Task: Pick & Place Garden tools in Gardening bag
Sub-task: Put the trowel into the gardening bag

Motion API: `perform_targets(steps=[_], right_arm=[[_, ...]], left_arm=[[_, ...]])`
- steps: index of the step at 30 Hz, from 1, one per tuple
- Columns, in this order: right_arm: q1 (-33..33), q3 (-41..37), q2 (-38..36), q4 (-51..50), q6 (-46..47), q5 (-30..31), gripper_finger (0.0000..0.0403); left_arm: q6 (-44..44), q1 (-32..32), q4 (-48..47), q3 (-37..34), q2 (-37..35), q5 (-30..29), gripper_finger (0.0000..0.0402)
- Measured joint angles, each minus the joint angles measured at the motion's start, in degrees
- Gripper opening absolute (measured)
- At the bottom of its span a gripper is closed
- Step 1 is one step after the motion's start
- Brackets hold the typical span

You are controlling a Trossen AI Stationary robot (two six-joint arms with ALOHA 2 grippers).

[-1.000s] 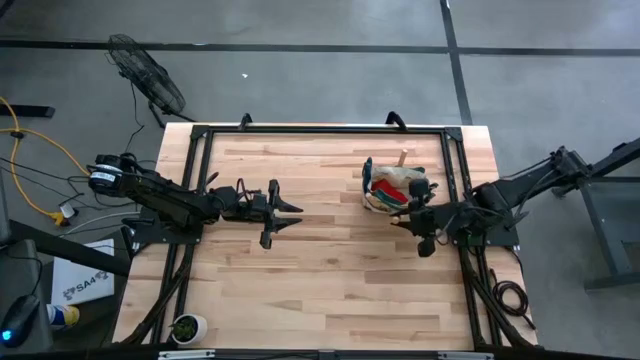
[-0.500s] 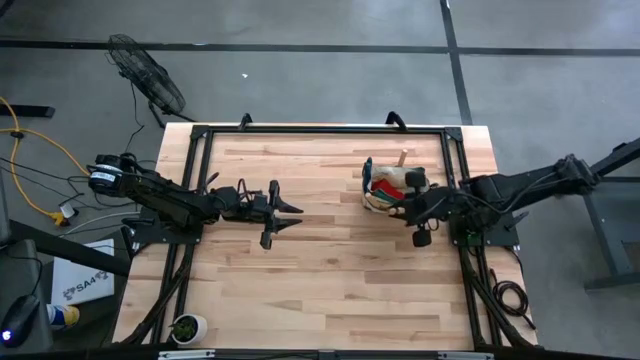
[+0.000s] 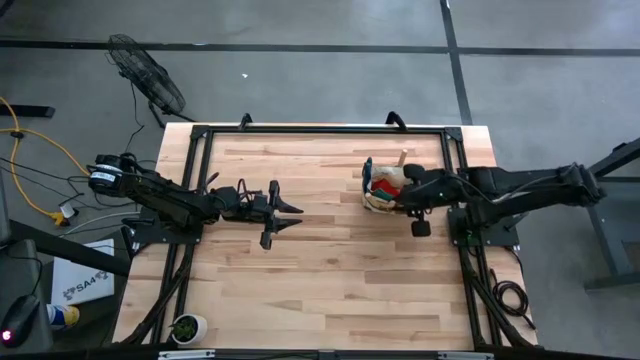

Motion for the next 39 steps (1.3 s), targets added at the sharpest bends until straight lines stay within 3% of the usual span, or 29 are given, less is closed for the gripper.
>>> perform_targets(steps=[8, 21, 29, 39], right_arm=[[-5.3, 0.0, 0.0, -1.3, 1.8, -5.7, 0.0061], [-9.0, 0.0, 0.0, -4.0, 3.3, -5.3, 0.0061], [-9.2, 0.0, 0.0, -3.4, 3.3, -6.1, 0.0099], [-9.2, 0.0, -0.5, -2.1, 3.1, -5.8, 0.0086]], left_arm=[[0.0, 0.0, 0.0, 0.0, 0.0, 0.0, 0.0111], [-0.4, 0.0, -0.7, 0.0, 0.0, 0.0, 0.0111], [-0.4, 0.0, -1.0, 0.0, 0.0, 0.0, 0.0111], [-0.5, 0.0, -1.3, 0.0, 0.0, 0.0, 0.0111]])
